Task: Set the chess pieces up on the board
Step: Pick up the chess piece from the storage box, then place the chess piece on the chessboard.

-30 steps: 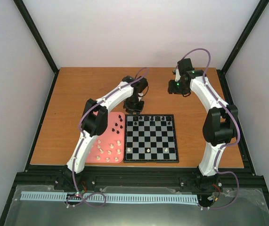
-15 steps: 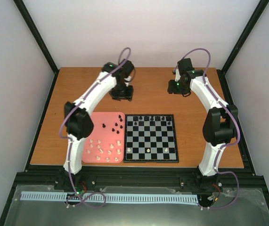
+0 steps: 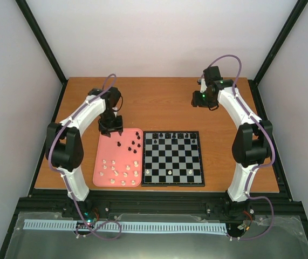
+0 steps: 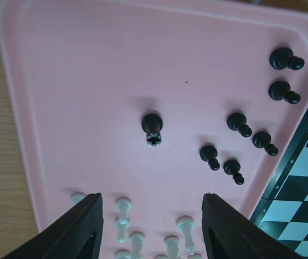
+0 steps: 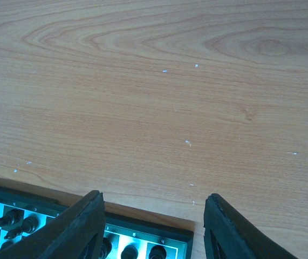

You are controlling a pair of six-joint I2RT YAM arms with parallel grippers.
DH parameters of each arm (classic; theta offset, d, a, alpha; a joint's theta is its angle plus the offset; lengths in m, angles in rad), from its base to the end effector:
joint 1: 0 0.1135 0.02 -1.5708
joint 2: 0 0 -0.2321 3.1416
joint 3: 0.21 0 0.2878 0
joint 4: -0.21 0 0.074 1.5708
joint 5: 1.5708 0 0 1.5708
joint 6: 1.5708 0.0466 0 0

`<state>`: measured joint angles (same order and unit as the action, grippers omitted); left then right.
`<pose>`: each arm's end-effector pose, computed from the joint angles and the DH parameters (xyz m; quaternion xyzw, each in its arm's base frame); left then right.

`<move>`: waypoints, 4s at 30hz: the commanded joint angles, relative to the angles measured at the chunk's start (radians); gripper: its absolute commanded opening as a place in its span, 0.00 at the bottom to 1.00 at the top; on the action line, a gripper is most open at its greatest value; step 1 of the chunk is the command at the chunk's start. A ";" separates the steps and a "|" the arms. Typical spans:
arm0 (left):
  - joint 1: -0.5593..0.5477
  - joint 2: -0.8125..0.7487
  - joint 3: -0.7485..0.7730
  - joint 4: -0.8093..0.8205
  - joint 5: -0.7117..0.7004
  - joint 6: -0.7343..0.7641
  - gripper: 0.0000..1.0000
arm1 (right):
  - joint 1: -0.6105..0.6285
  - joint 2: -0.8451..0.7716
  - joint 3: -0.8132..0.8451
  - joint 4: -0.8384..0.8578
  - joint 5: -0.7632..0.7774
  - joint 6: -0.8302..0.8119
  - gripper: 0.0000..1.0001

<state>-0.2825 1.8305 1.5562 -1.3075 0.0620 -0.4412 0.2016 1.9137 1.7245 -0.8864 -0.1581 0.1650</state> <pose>0.3502 -0.1047 0.1988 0.0794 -0.9963 0.0270 0.0161 0.4324 0.0959 0.2325 -0.0370 0.9660 0.1198 0.2263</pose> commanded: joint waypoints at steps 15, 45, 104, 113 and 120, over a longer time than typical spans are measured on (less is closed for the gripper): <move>-0.001 0.125 -0.134 0.186 0.088 -0.024 0.42 | -0.010 0.031 0.000 -0.003 -0.002 -0.002 0.51; 0.002 0.182 -0.116 0.183 0.046 -0.005 0.03 | -0.010 0.030 0.007 -0.014 0.005 -0.006 0.51; -0.269 0.526 0.551 -0.070 0.175 0.004 0.09 | -0.010 0.050 0.024 -0.013 0.010 -0.009 0.51; -0.270 0.531 0.539 -0.072 0.165 0.006 0.13 | -0.010 0.047 0.014 -0.006 0.006 -0.009 0.51; -0.270 0.535 0.537 -0.068 0.155 0.004 0.17 | -0.010 0.045 0.011 -0.006 0.006 -0.009 0.51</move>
<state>-0.5465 2.3482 2.0697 -1.3624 0.2211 -0.4446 0.2012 1.9598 1.7275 -0.9005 -0.1478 0.1616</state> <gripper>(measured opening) 0.165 0.510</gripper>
